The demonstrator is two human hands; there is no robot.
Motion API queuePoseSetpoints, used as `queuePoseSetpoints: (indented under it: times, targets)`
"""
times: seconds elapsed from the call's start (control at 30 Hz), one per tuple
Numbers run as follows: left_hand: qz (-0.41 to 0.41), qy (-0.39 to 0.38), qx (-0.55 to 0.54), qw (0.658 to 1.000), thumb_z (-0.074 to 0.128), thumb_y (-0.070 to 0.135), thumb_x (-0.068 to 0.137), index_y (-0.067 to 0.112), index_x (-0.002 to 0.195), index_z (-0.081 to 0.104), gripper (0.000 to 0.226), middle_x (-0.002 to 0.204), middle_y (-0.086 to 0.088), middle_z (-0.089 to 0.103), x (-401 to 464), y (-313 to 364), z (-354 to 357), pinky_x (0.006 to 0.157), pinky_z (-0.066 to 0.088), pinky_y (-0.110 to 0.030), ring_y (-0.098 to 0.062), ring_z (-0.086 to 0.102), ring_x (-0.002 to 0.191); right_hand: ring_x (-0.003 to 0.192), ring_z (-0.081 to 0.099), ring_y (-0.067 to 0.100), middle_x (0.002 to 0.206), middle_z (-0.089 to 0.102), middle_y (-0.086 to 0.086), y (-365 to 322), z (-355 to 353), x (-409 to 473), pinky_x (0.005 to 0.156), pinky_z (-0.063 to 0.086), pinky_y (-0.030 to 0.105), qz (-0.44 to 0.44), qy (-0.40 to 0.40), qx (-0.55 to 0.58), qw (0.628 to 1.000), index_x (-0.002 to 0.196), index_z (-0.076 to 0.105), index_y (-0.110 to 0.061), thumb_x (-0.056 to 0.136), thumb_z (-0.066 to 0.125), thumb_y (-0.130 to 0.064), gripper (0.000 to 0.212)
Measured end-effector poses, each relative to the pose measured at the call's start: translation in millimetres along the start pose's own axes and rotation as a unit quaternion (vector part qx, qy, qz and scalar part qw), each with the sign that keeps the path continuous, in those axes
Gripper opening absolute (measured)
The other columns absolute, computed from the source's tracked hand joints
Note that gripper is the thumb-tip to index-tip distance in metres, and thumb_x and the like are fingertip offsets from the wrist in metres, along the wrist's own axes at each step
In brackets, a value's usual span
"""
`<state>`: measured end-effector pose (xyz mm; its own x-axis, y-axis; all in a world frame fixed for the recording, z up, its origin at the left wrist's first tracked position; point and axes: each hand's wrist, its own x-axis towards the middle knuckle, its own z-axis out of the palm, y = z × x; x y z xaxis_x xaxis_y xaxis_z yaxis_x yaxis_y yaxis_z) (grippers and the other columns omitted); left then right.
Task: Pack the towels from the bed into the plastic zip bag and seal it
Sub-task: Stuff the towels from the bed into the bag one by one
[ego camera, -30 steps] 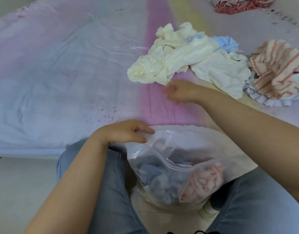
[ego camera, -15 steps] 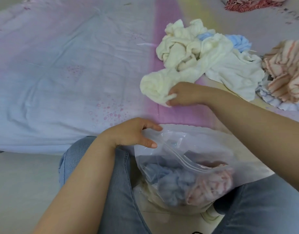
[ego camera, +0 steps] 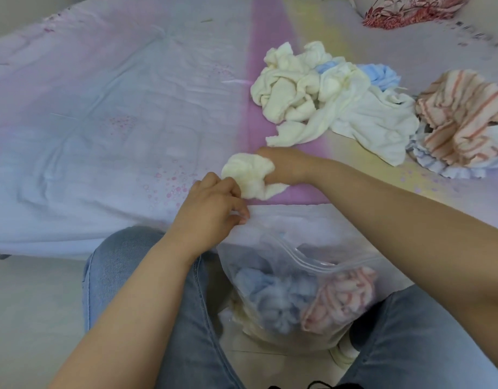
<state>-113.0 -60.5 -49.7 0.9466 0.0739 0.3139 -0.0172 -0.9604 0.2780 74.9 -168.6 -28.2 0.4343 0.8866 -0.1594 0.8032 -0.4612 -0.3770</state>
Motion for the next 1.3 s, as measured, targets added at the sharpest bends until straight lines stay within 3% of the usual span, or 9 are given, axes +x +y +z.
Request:
queuePoseSetpoints:
  times: [0.1, 0.33, 0.4, 0.53, 0.63, 0.83, 1.1, 1.2, 1.3]
  targets:
    - [0.041, 0.027, 0.001, 0.999, 0.079, 0.013, 0.071, 0.028, 0.072, 0.073, 0.016, 0.084, 0.013, 0.063, -7.0, 3.3, -1.8, 0.071, 0.019, -0.027, -0.011, 0.035, 0.079, 0.09, 0.06, 0.02, 0.095, 0.062, 0.006, 9.6, -17.6, -16.1, 0.074, 0.045, 0.032, 0.06, 0.106, 0.187, 0.975, 0.1, 0.063, -0.009, 0.07, 0.064, -0.027, 0.034]
    - [0.038, -0.014, -0.039, 0.998, 0.074, 0.015, 0.078, 0.03, 0.075, 0.063, 0.02, 0.116, 0.022, 0.066, -16.9, 4.6, -1.1, 0.08, 0.02, -0.027, -0.005, 0.029, 0.086, 0.083, 0.072, 0.015, 0.091, 0.074, 0.003, -2.7, -60.1, -103.7, 0.069, 0.059, 0.031, -0.004, 0.049, 0.72, 0.692, 0.095, 0.074, -0.009, 0.078, 0.053, -0.005, 0.027]
    - [0.032, -0.015, -0.028, 0.999, 0.073, 0.015, 0.08, 0.03, 0.075, 0.063, 0.019, 0.131, 0.02, 0.057, -16.6, 4.2, -2.0, 0.09, 0.014, -0.024, -0.011, 0.033, 0.1, 0.091, 0.068, 0.015, 0.102, 0.069, 0.003, -9.5, -57.5, -118.6, 0.075, 0.058, 0.028, -0.01, 0.032, 0.685, 0.728, 0.11, 0.068, -0.011, 0.079, 0.059, -0.002, 0.033]
    - [0.015, -0.016, -0.069, 0.997, 0.069, 0.016, 0.085, 0.027, 0.081, 0.071, 0.012, 0.14, 0.021, 0.043, -15.3, 6.4, -5.0, 0.102, 0.02, -0.034, -0.018, 0.031, 0.125, 0.116, 0.048, 0.006, 0.13, 0.045, -0.011, -15.7, -25.2, -135.4, 0.083, 0.044, 0.012, 0.089, -0.15, 0.214, 0.961, 0.141, 0.03, -0.024, 0.084, 0.069, -0.034, 0.07]
    - [-0.006, -0.026, -0.123, 0.992, 0.07, 0.019, 0.085, 0.029, 0.081, 0.073, 0.011, 0.138, 0.018, 0.047, -14.3, 7.5, -7.3, 0.1, 0.033, -0.031, -0.009, 0.029, 0.12, 0.116, 0.056, 0.01, 0.139, 0.04, -0.014, -21.7, -15.9, -146.1, 0.083, 0.051, 0.02, 0.128, -0.304, 0.133, 0.935, 0.146, 0.013, -0.042, 0.075, 0.051, -0.066, 0.084]
    - [0.016, 0.026, -0.069, 0.997, 0.075, 0.021, 0.081, 0.028, 0.076, 0.075, 0.009, 0.116, 0.012, 0.058, -10.6, 7.7, -4.7, 0.083, 0.037, -0.033, -0.007, 0.027, 0.094, 0.068, 0.073, 0.025, 0.11, 0.067, 0.01, -2.9, -10.7, -118.5, 0.059, 0.059, 0.031, 0.191, -0.115, 0.184, 0.957, 0.145, 0.0, -0.048, 0.095, 0.047, -0.048, 0.069]
    - [0.005, -0.035, -0.153, 0.988, 0.07, 0.015, 0.085, 0.023, 0.081, 0.073, 0.009, 0.119, 0.018, 0.055, -11.7, 6.5, -7.6, 0.092, 0.022, -0.003, -0.005, 0.031, 0.103, 0.058, 0.067, 0.016, 0.061, 0.07, 0.001, 0.1, 1.8, -81.7, 0.059, 0.051, 0.025, 0.226, -0.002, -0.047, 0.973, 0.072, 0.065, -0.008, 0.083, 0.056, -0.017, 0.017]
    - [-0.005, -0.051, -0.18, 0.982, 0.07, 0.017, 0.085, 0.025, 0.079, 0.072, 0.01, 0.124, 0.022, 0.054, -10.6, 4.5, -7.4, 0.094, 0.021, -0.002, -0.003, 0.033, 0.108, 0.051, 0.059, 0.014, 0.065, 0.068, 0.003, 7.4, -7.1, -70.7, 0.054, 0.042, 0.023, 0.222, -0.045, -0.036, 0.973, 0.08, 0.068, -0.004, 0.088, 0.058, -0.03, 0.028]
    - [-0.011, -0.056, -0.196, 0.979, 0.07, 0.018, 0.085, 0.026, 0.079, 0.071, 0.011, 0.126, 0.02, 0.054, -6.3, 3.4, -5.1, 0.095, 0.023, -0.002, -0.004, 0.035, 0.118, 0.083, 0.059, 0.023, 0.1, 0.063, 0.009, 28.2, -28.1, -45.8, 0.072, 0.047, 0.035, 0.235, 0.146, 0.006, 0.961, 0.122, 0.051, -0.011, 0.086, 0.061, -0.042, 0.048]
